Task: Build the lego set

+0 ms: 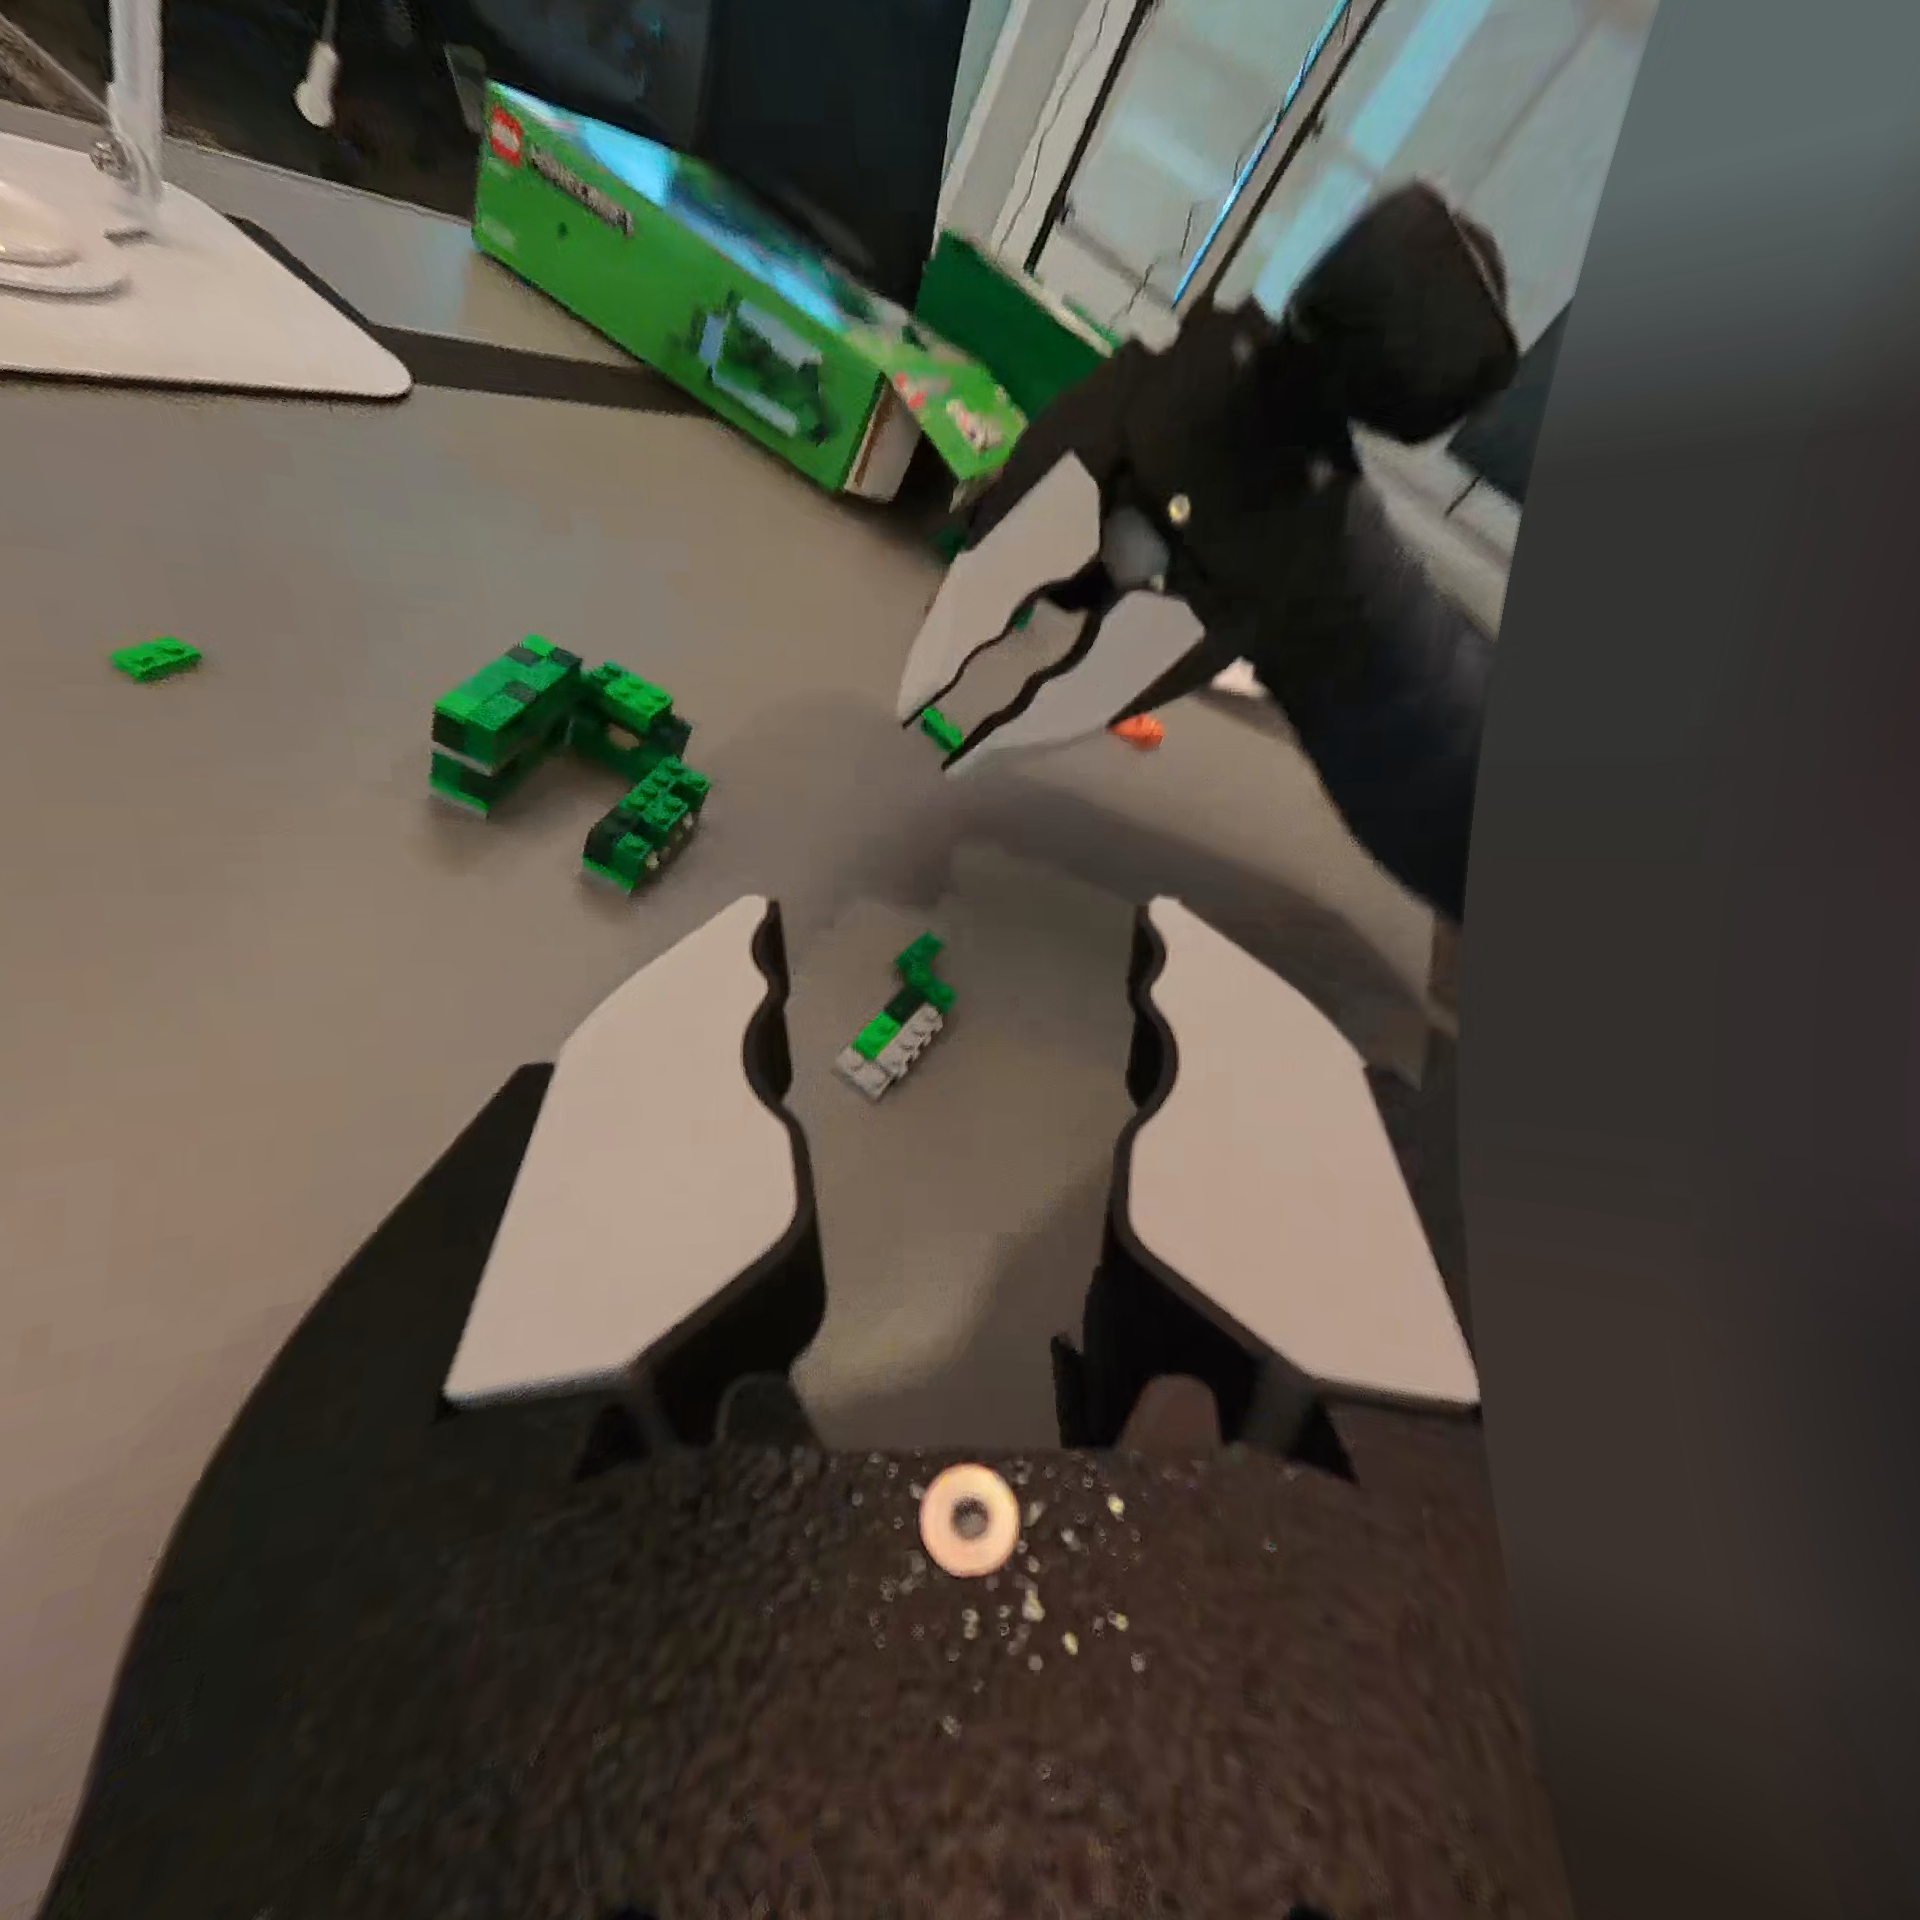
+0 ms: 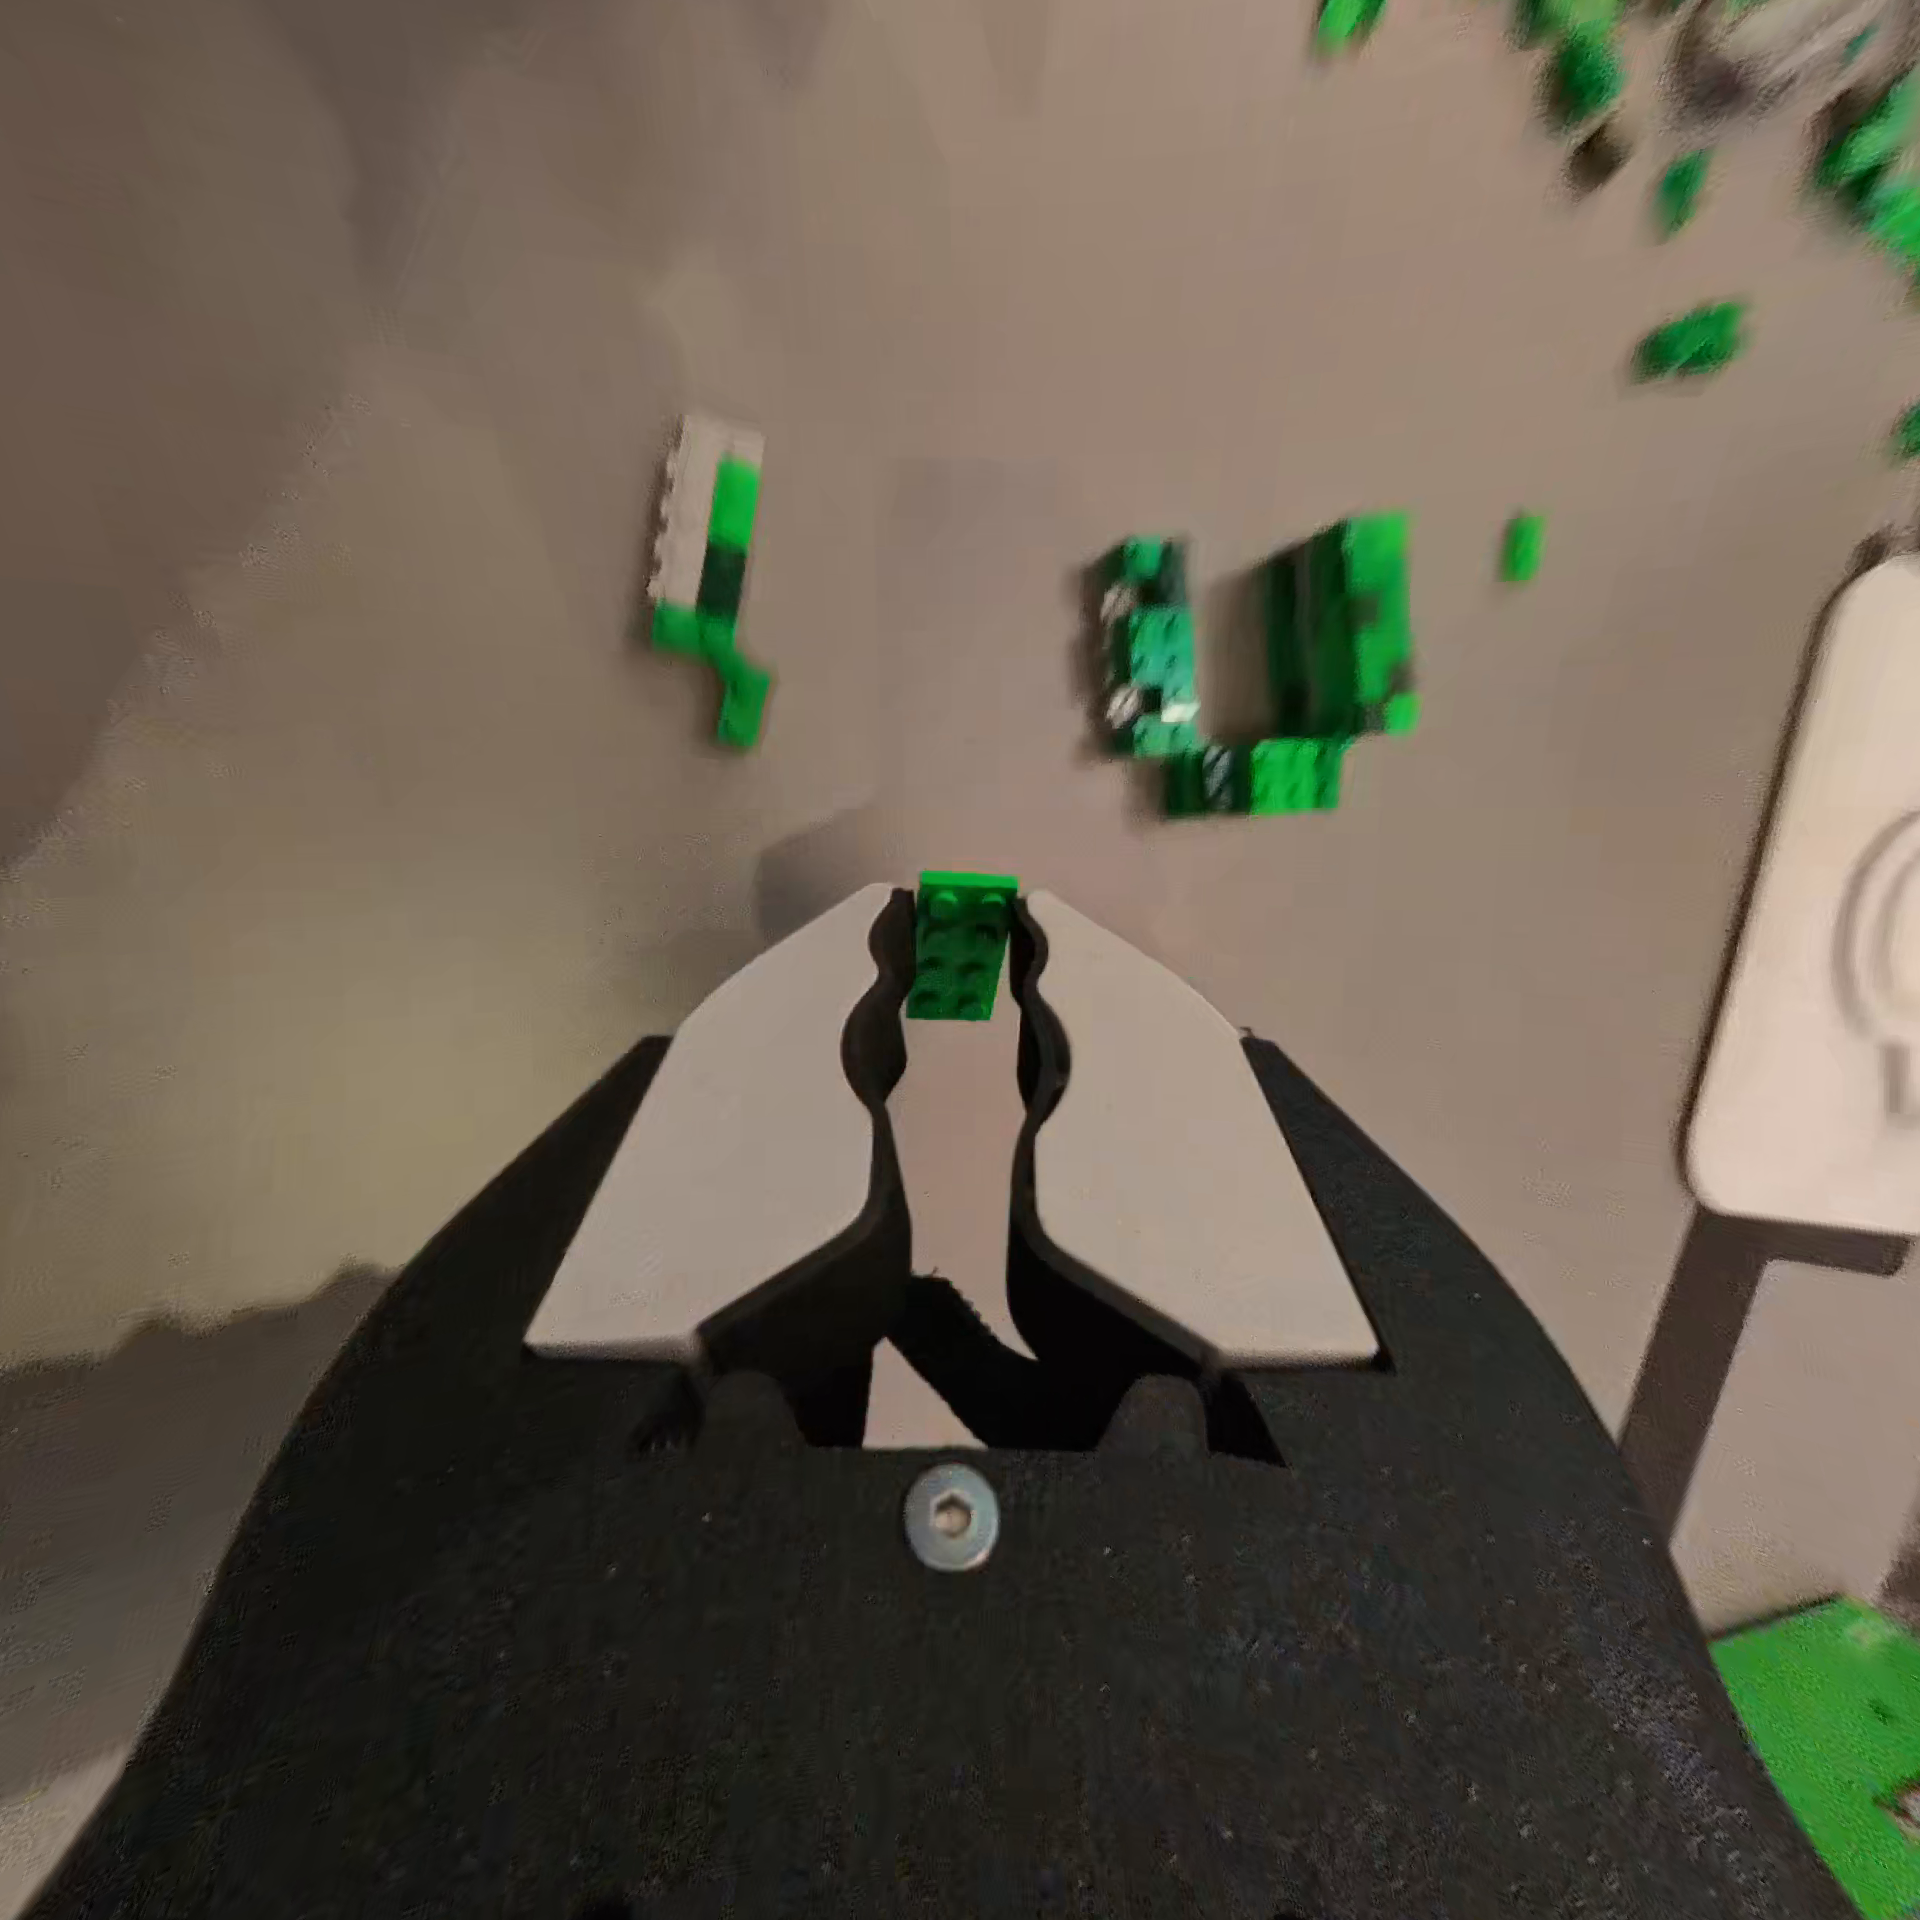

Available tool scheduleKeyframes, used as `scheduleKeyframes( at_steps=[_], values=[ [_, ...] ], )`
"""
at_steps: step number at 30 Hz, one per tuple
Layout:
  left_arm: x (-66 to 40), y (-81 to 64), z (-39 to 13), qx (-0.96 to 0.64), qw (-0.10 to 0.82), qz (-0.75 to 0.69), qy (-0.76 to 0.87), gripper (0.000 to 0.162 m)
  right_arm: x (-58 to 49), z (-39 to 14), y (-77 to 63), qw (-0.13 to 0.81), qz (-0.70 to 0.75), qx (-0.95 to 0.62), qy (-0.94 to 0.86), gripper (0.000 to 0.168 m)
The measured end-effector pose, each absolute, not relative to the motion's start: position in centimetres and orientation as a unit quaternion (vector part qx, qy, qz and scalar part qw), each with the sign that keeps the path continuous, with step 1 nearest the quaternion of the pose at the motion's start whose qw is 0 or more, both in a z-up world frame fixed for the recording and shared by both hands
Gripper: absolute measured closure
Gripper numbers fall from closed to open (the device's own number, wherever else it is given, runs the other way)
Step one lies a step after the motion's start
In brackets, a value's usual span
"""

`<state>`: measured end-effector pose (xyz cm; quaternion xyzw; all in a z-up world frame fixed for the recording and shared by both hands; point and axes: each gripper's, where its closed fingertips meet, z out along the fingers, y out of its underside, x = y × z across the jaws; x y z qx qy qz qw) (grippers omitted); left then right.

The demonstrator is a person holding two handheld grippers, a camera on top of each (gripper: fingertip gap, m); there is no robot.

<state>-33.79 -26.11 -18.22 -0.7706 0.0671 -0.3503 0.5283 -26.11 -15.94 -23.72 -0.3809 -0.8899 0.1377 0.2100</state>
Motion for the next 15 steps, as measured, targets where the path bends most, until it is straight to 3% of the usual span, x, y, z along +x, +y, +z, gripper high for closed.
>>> scheduleKeyframes(
  at_steps=[3, 7, 9, 10, 12, 15],
  values=[
    [-33.2, -26.2, -19.4, -0.793, 0.518, -0.304, 0.104, 0.100, -23.7, -25.9, -15.6, 0.091, 0.079, -0.424, -0.898, 0.151],
    [-32.1, -25.6, -20.6, -0.808, 0.507, -0.255, 0.158, 0.100, -23.1, -27.5, -16.0, 0.053, 0.036, -0.412, -0.909, 0.151],
    [-31.1, -25.3, -21.3, -0.814, 0.496, -0.235, 0.192, 0.098, -23.1, -27.8, -16.3, 0.050, 0.026, -0.415, -0.908, 0.147],
    [-30.6, -25.0, -21.5, -0.814, 0.493, -0.227, 0.206, 0.096, -22.9, -28.0, -16.2, 0.052, 0.018, -0.416, -0.908, 0.130],
    [-29.1, -24.5, -21.7, -0.808, 0.488, -0.228, 0.238, 0.096, -21.9, -27.6, -16.3, 0.058, 0.015, -0.435, -0.898, 0.118],
    [-27.0, -23.4, -22.1, -0.802, 0.473, -0.195, 0.308, 0.103, -20.8, -25.1, -16.7, 0.133, 0.099, -0.499, -0.850, 0.118]
  ],
)
